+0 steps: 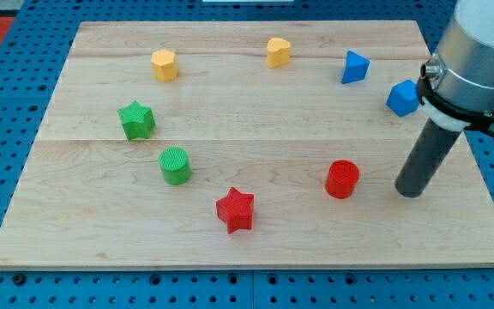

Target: Push the blue blocks into yellow heart

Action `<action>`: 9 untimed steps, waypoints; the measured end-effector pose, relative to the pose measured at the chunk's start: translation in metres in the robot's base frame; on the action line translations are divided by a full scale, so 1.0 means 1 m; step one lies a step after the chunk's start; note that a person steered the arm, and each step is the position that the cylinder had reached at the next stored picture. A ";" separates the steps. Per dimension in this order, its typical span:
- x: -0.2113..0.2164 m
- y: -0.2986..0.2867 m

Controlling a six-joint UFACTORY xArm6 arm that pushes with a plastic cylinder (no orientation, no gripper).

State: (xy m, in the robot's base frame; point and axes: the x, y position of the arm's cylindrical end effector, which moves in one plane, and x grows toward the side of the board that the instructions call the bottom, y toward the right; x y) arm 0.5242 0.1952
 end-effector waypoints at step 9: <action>-0.125 0.047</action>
State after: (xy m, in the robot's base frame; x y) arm 0.3996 0.2426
